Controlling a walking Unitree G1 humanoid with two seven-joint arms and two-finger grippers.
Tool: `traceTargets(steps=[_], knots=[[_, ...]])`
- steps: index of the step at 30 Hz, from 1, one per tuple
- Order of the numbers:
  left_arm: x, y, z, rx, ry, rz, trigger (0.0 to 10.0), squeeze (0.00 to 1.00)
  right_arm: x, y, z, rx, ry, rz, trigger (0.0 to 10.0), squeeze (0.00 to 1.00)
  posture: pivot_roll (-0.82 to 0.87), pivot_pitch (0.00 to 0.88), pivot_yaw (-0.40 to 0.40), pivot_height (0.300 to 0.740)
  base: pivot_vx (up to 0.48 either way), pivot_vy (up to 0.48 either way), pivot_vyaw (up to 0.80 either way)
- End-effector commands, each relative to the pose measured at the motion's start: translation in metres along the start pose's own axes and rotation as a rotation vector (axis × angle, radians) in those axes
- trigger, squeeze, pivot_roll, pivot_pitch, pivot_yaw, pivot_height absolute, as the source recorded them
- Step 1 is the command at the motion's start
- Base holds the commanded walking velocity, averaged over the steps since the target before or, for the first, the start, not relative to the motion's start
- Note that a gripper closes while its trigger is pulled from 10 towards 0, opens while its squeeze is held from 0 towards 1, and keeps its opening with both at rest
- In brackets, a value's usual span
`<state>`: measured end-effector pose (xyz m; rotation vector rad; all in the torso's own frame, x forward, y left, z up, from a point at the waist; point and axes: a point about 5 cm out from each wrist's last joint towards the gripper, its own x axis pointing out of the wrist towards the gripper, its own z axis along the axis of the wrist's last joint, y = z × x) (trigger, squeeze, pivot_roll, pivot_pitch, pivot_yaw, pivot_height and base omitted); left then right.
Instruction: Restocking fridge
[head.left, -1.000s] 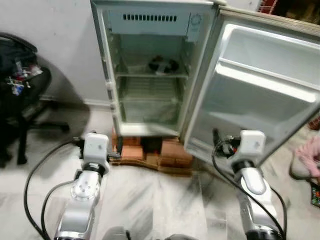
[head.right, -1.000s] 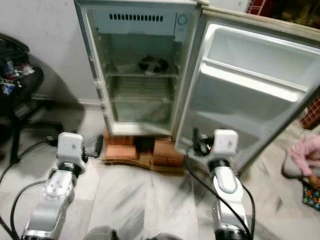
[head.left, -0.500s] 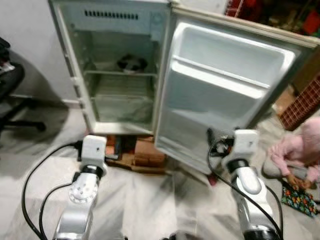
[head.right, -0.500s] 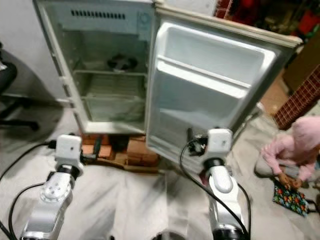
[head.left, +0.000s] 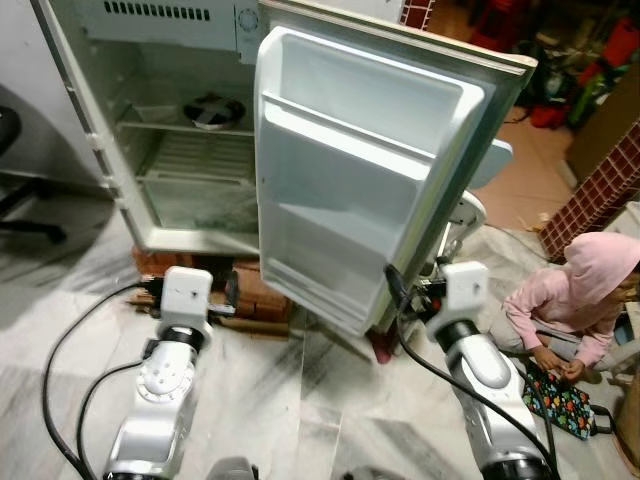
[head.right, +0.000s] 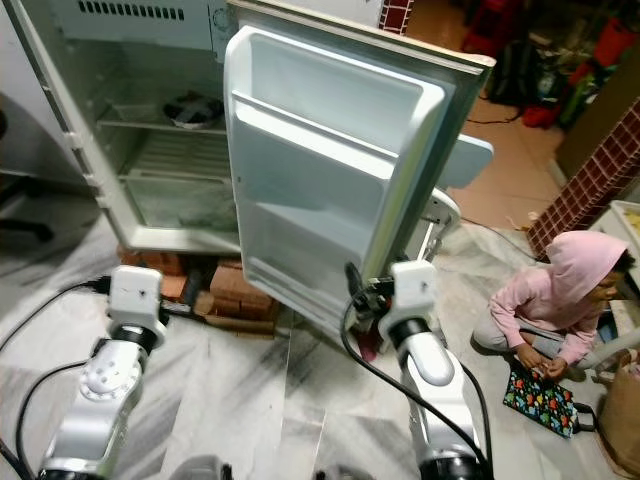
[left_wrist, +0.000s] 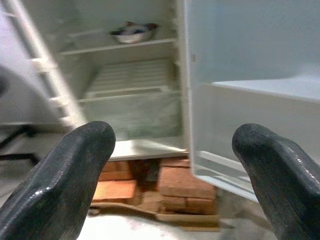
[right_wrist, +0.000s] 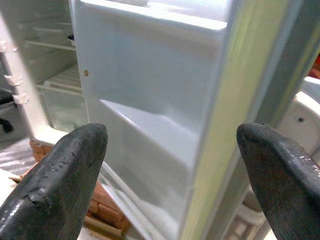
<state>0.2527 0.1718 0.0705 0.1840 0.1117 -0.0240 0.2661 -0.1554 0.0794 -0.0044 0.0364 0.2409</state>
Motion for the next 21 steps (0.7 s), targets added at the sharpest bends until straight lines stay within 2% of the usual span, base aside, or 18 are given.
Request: traceTargets(steps=[1, 9, 12, 21], knots=[[0.0020, -0.0094, 0.0022, -0.007, -0.008, -0.025, 10.0, 0.00, -0.0015, -0.0033, 0.0030, -0.052, -0.007, 0.024, 10.0, 0.00, 0.07, 0.033, -0.040, 0.740, 0.352, -0.319, 0.00], [0.0026, -0.0087, 0.0007, -0.010, 0.003, -0.013, 10.0, 0.00, -0.0010, -0.0050, 0.0014, -0.047, -0.005, 0.009, 10.0, 0.00, 0.07, 0.031, -0.040, 0.740, 0.360, -0.313, 0.00], [0.0026, -0.0091, 0.0018, -0.016, -0.006, -0.015, 10.0, 0.00, 0.0008, -0.0070, 0.0025, -0.055, -0.011, -0.002, 10.0, 0.00, 0.07, 0.030, -0.040, 0.740, 0.320, 0.000, 0.00], [0.0008, -0.0086, -0.0005, -0.020, 0.004, -0.007, 10.0, 0.00, 0.0032, -0.0105, 0.0036, -0.067, -0.016, -0.021, 10.0, 0.00, 0.07, 0.027, -0.041, 0.740, 0.000, 0.000, 0.00]])
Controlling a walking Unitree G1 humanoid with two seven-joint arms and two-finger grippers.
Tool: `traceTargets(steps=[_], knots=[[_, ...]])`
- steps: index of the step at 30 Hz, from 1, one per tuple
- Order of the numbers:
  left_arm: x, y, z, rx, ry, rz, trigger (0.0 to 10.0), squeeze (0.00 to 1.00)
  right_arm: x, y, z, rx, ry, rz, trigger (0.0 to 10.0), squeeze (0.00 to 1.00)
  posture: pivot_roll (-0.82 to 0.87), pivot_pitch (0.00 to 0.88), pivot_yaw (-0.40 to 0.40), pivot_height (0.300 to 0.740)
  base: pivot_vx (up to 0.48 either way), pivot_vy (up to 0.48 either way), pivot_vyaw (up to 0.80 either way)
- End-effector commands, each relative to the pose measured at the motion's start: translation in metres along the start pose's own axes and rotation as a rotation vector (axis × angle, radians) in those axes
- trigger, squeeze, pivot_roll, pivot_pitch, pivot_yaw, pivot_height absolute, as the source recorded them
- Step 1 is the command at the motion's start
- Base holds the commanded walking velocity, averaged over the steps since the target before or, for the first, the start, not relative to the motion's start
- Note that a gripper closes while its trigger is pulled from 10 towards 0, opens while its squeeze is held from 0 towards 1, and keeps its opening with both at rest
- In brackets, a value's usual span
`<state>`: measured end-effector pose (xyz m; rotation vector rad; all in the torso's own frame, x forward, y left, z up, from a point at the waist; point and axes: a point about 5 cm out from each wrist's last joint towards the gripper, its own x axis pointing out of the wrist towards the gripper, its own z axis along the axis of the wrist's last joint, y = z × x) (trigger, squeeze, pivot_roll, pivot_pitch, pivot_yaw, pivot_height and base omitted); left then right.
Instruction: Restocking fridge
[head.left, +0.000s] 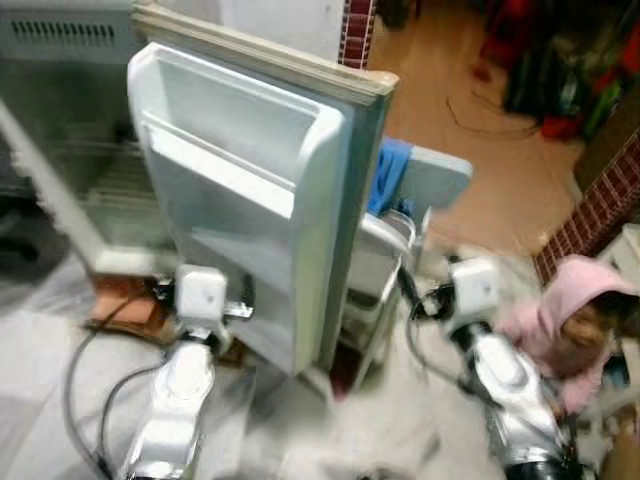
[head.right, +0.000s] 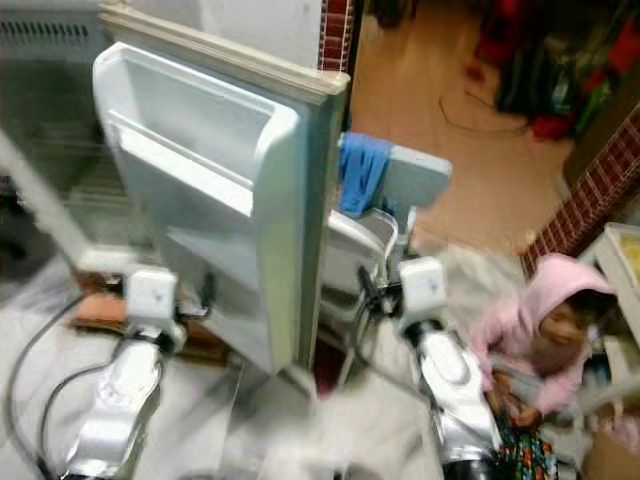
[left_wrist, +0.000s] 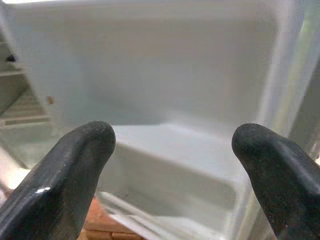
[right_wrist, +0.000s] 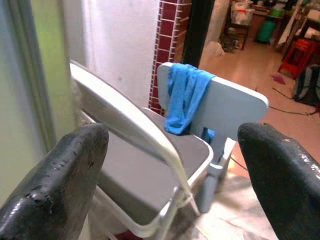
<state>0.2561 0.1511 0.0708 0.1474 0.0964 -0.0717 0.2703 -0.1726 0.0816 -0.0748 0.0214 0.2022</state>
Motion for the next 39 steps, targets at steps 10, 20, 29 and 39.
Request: traceTargets(steps=[10, 20, 29, 39], knots=[[-0.010, 0.017, -0.021, 0.024, 0.128, 0.036, 10.0, 0.00, 0.028, 0.002, 0.012, -0.040, -0.043, 0.002, 10.0, 0.00, 0.10, 0.028, -0.043, 0.740, 0.000, 0.000, 0.55], [-0.024, 0.027, -0.035, 0.050, 0.222, 0.053, 10.0, 0.00, 0.086, 0.011, 0.041, 0.046, -0.024, -0.071, 10.0, 0.00, 0.16, 0.038, -0.060, 0.740, 0.000, 0.000, 0.09], [-0.023, 0.024, -0.036, 0.064, 0.227, 0.034, 10.0, 0.00, 0.102, 0.068, 0.080, 0.346, -0.114, 0.289, 10.0, 0.00, 0.17, 0.032, -0.059, 0.740, 0.000, 0.000, 0.00], [-0.024, 0.024, -0.036, 0.068, 0.233, 0.020, 10.0, 0.00, 0.028, 0.113, 0.096, 0.477, -0.136, 0.976, 10.0, 0.00, 0.16, 0.037, -0.052, 0.740, 0.000, 0.000, 0.00]])
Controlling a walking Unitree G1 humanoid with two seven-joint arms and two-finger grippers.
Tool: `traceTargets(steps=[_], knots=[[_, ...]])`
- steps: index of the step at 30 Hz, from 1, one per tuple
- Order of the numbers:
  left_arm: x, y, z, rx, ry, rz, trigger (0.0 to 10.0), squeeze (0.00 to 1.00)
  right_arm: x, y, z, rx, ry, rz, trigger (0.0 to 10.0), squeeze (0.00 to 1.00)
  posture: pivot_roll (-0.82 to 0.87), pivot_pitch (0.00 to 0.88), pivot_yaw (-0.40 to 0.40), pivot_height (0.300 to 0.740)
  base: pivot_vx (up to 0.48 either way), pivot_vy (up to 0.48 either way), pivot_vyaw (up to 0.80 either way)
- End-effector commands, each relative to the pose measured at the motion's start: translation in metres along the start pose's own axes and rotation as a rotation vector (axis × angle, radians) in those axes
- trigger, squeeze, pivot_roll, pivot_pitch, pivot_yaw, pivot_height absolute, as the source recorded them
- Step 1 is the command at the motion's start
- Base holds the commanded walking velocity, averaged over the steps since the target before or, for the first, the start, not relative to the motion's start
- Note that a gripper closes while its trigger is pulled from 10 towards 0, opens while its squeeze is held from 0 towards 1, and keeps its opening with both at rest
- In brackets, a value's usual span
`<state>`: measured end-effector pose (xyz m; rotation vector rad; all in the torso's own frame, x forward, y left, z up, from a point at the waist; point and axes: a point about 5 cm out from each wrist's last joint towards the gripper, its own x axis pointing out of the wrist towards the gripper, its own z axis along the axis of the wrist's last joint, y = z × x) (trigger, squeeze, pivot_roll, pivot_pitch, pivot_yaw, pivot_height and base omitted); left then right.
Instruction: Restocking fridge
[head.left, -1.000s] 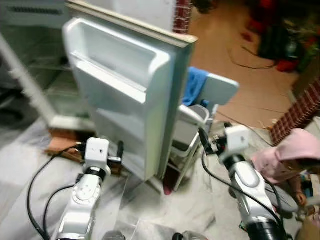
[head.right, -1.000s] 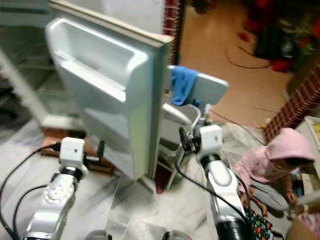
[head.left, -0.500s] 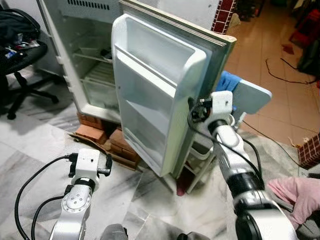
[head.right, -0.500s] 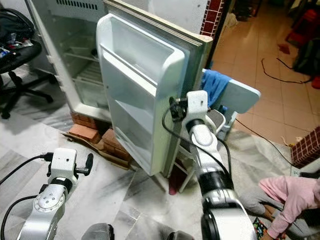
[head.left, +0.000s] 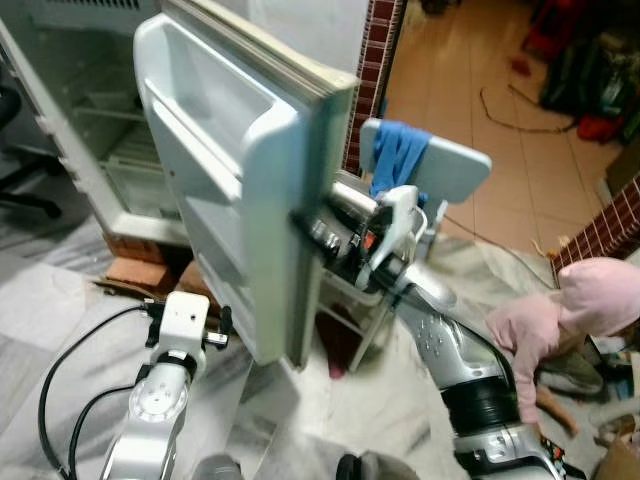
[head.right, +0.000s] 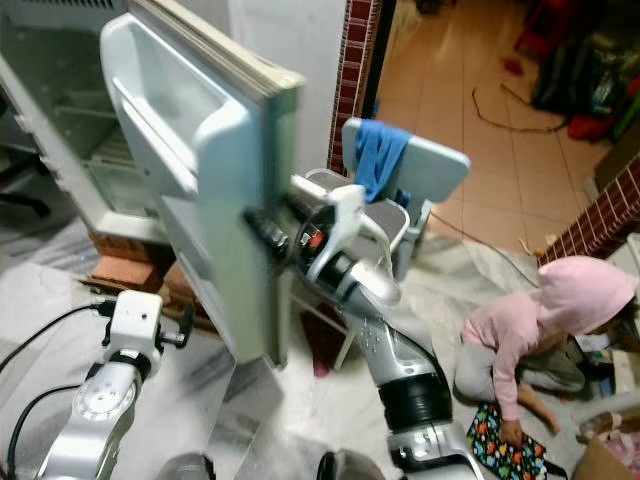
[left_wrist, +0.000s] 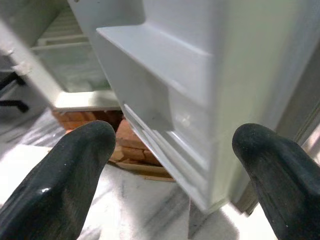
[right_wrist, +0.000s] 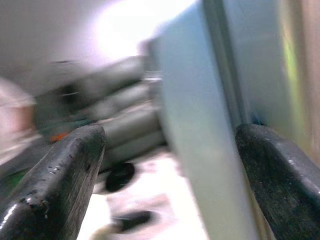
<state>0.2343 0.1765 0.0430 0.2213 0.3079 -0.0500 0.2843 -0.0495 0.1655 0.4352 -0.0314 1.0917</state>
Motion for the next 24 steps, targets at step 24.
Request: traceTargets(steps=[24], knots=[[-0.014, 0.013, -0.009, -0.035, 0.007, 0.041, 10.0, 0.00, -0.094, -0.041, -0.056, -0.142, 0.425, -0.222, 10.0, 0.00, 0.18, 0.045, -0.063, 0.740, 0.000, 0.000, 0.00]])
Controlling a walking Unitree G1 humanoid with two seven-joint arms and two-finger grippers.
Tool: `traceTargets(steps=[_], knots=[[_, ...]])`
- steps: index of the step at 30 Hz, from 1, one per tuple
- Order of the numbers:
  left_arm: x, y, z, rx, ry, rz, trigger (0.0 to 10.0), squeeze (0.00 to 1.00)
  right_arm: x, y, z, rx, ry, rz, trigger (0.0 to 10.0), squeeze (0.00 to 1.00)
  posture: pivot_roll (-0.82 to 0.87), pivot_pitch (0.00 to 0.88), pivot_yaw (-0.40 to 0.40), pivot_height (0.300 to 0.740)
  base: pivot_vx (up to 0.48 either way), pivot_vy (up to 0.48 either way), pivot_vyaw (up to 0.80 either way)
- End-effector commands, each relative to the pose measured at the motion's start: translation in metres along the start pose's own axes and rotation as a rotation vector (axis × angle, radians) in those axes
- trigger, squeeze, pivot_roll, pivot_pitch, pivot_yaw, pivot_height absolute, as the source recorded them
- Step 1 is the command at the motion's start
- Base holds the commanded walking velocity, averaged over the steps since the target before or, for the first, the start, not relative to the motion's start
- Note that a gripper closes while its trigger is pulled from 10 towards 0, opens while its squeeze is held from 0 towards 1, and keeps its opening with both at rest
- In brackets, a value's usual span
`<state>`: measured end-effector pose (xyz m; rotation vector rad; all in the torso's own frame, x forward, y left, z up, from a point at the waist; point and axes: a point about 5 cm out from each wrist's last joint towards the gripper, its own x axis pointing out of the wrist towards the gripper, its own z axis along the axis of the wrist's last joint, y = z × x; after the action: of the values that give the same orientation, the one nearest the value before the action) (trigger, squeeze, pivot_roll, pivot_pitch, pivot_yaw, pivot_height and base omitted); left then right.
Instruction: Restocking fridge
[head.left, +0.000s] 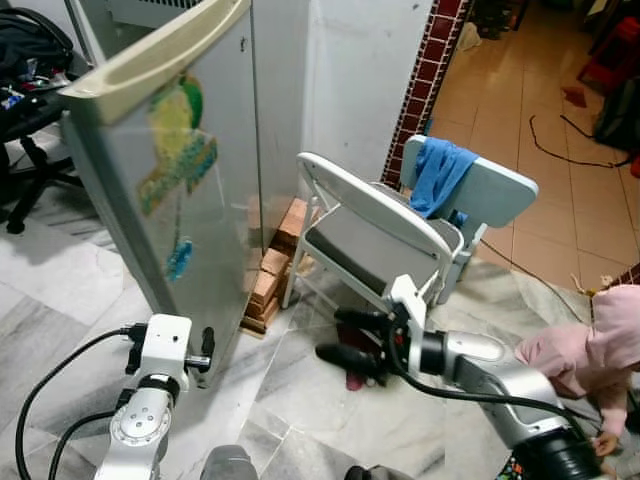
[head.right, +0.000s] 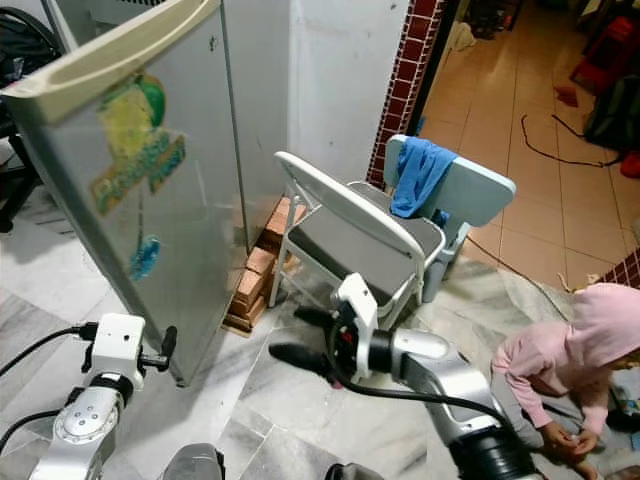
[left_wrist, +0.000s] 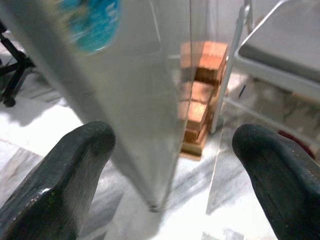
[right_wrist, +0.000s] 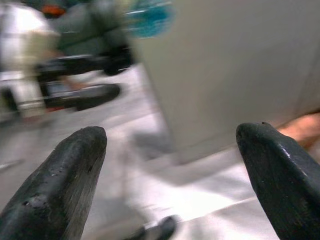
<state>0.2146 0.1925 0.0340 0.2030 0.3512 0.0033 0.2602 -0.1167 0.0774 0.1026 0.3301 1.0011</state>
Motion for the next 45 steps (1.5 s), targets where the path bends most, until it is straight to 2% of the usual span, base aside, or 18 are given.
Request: traceTargets(steps=[1, 5, 8, 12, 15, 19, 26, 36, 45], knots=[[0.005, 0.000, 0.015, -0.010, -0.070, -0.004, 10.0, 0.00, -0.008, -0.012, 0.002, -0.030, -0.044, -0.150, 10.0, 0.00, 0.17, 0.046, -0.063, 0.740, 0.000, 0.266, 0.00], [0.011, 0.000, 0.025, -0.009, -0.111, -0.009, 10.0, 0.00, -0.014, -0.019, 0.002, -0.033, -0.105, -0.292, 10.0, 0.00, 0.16, 0.040, -0.061, 0.740, 0.000, 0.281, 0.00], [0.015, -0.005, 0.032, -0.008, -0.135, -0.036, 10.0, 0.00, -0.020, -0.024, 0.005, 0.019, -0.224, -0.417, 10.0, 0.00, 0.15, 0.039, -0.056, 0.740, 0.000, 0.412, 0.00], [0.018, -0.014, 0.033, 0.012, -0.140, -0.072, 10.0, 0.00, -0.032, -0.040, -0.003, 0.058, -0.262, -0.646, 10.0, 0.00, 0.14, 0.039, -0.043, 0.740, 0.000, 0.472, 0.00], [0.018, -0.016, 0.034, 0.013, -0.150, -0.085, 10.0, 0.00, -0.036, -0.043, -0.004, 0.097, -0.293, -0.731, 10.0, 0.00, 0.13, 0.037, -0.036, 0.740, 0.000, 0.471, 0.00], [0.019, -0.015, 0.038, -0.006, -0.176, -0.093, 10.0, 0.00, -0.035, -0.041, -0.004, 0.114, -0.324, -0.786, 10.0, 0.00, 0.12, 0.041, -0.037, 0.740, 0.000, 0.472, -0.40], [0.025, -0.016, 0.048, -0.008, -0.208, -0.110, 10.0, 0.00, -0.027, -0.042, -0.002, 0.095, -0.338, -0.807, 10.0, 0.00, 0.12, 0.059, -0.033, 0.740, 0.000, 0.472, -0.62], [0.021, -0.014, 0.045, -0.009, -0.215, -0.107, 10.0, 0.00, -0.038, -0.048, -0.001, 0.098, -0.363, -0.889, 10.0, 0.00, 0.11, 0.045, -0.028, 0.740, 0.000, 0.475, 0.00], [0.024, -0.015, 0.049, -0.028, -0.220, -0.102, 10.0, 0.00, -0.039, -0.047, -0.004, 0.102, -0.361, -0.919, 10.0, 0.00, 0.10, 0.038, -0.027, 0.740, 0.000, 0.474, 0.00]])
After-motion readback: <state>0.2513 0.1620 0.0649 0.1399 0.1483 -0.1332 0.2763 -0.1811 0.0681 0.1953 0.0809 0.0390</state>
